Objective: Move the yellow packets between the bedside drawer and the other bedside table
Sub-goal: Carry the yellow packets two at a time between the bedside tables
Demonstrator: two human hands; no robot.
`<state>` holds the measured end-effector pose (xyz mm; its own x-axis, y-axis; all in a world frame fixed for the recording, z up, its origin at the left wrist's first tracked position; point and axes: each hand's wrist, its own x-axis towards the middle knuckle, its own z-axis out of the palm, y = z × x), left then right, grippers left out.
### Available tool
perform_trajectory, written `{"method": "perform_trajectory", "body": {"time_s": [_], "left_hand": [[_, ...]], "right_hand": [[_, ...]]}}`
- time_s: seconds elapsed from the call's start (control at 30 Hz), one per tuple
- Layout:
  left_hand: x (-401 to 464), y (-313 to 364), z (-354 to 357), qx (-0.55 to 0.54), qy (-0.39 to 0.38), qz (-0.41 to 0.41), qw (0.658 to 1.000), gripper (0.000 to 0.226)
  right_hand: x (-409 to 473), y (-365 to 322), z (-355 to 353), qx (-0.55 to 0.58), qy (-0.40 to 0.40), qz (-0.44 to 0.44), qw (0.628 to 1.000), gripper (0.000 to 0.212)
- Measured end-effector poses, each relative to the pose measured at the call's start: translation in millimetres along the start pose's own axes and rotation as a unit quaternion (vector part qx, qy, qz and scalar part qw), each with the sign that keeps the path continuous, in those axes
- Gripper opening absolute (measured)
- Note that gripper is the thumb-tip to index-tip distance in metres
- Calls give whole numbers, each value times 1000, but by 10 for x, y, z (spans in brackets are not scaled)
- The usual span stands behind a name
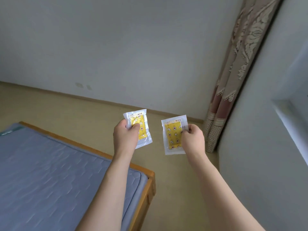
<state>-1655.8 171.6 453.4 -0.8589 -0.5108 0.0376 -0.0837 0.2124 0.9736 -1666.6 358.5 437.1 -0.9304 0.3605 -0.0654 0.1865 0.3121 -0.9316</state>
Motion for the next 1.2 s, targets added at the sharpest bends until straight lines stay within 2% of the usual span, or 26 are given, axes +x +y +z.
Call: {"method": "perform_trajectory", "body": {"time_s": [0.17, 0.23, 0.37, 0.5, 0.67, 0.87, 0.97, 1.1, 1.2], "left_hand": [[807, 188, 1226, 17, -67, 2, 998, 13], [1177, 235, 1660, 24, -71, 7, 997, 14], [1967, 467, 2324, 28, -45, 17, 998, 10], [2732, 728, 2614, 29, 7, 9, 1000, 8], [3648, 724, 2551, 10, 75, -10, 997, 19], [4877, 461, 2228, -23, 162, -44, 986, 18], [5571, 329, 1941, -56, 195, -49, 978, 19], [6466, 323, 1421, -73, 201, -76, 974, 13], [7045, 362, 1016, -82, 243, -69, 964, 12]], "right_hand": [[1395, 69, -175, 18, 25, 29, 999, 26], [1976, 60, -137, 24, 36, 26, 999, 24], [3147, -166, 24, 22, 9, -3, 1000, 23], [4072, -580, 345, 22, -35, -33, 999, 22], [4832, -1060, 1195, 45, -116, -47, 991, 21], [5514, -1553, 2618, 53, -212, -80, 973, 22], [5824, -1874, 3456, 48, -249, -90, 963, 21], [6091, -2457, 4513, 25, -301, -100, 948, 21], [6200, -2860, 5261, 24, -334, -116, 935, 22]]}}
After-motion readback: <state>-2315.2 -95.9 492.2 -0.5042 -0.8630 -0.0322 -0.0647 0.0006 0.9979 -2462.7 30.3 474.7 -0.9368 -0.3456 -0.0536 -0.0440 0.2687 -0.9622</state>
